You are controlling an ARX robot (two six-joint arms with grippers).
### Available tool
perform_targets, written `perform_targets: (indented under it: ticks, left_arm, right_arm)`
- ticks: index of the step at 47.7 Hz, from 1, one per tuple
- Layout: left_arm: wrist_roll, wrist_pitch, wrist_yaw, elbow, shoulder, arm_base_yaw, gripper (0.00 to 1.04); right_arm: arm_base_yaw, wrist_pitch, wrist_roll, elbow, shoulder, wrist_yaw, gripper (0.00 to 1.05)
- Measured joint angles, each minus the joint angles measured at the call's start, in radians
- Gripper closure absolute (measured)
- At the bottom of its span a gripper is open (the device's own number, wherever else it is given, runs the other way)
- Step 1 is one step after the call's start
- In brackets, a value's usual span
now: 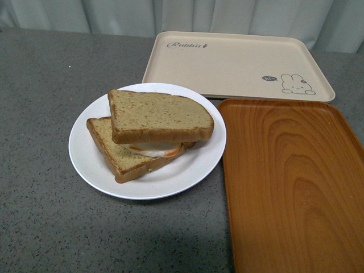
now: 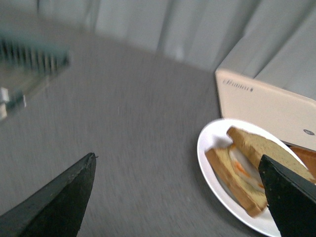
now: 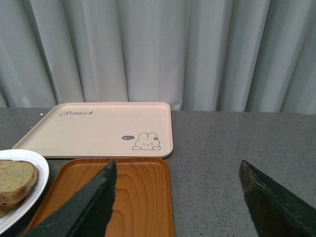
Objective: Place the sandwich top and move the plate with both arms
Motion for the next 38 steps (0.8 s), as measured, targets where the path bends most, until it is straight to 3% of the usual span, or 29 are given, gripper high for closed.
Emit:
perform_targets:
  ticks: [2,6,11,14,20,28,38]
  left_arm:
    - [-0.198,0.021,-0.052,0.002,0.106,-0.047,0.06]
    - [-0.446,0.168,-0.061,0.001,0.288,-0.094,0.06]
    - [-0.636,0.461,-0.056,0.019,0.631,-0.105,0.06]
    - [-0.689,0.648,-0.051,0.069,0.868,-0.116,0.06]
    - [-0.740,0.856,-0.026,0.159,1.215,-0.132,0.06]
    - [-0.768,0.965,0.000,0.219,1.510,-0.136,0.06]
    - [-0.801,1.041,0.002,0.267,1.653,-0.188,0.06]
  right_arm:
    - [0.000,0.000,0.000,0.000,0.000,0.000,0.21]
    - [0.000,0.000,0.001,0.000,-0.001,0.000,0.07]
    - [0.000,0.000,0.000,0.000,-0.001,0.000,0.09]
    - [0.000,0.000,0.000,0.000,-0.001,0.000,0.09]
    - [0.000,0.000,0.000,0.000,-0.001,0.000,0.09]
    - [0.000,0.000,0.000,0.000,-0.001,0.000,0.09]
    - [0.000,0.000,0.000,0.000,-0.001,0.000,0.09]
